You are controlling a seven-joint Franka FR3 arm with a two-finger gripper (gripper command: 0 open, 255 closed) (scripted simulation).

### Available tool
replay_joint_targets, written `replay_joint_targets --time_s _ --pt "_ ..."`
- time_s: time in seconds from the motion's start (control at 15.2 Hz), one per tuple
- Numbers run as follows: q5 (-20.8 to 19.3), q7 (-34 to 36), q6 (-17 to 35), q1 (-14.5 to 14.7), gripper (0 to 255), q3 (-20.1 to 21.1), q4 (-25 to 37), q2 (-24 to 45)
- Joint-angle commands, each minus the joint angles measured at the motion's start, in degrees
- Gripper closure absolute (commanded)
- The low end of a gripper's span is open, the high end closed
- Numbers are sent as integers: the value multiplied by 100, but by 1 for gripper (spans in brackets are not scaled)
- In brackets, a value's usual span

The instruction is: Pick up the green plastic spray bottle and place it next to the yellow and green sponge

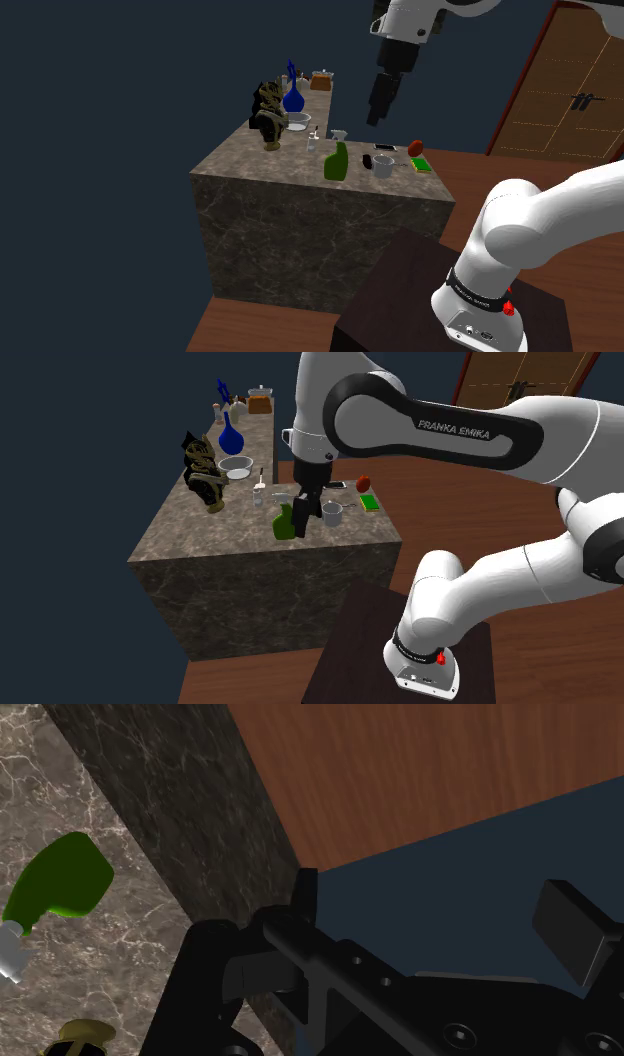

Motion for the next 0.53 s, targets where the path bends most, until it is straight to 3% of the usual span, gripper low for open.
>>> replay_joint_targets --time_s 0.0,0.46 --pt "0 0 0 0 0 0 0 0" --pt "-408 -975 631 -180 0 -711 -46 699"
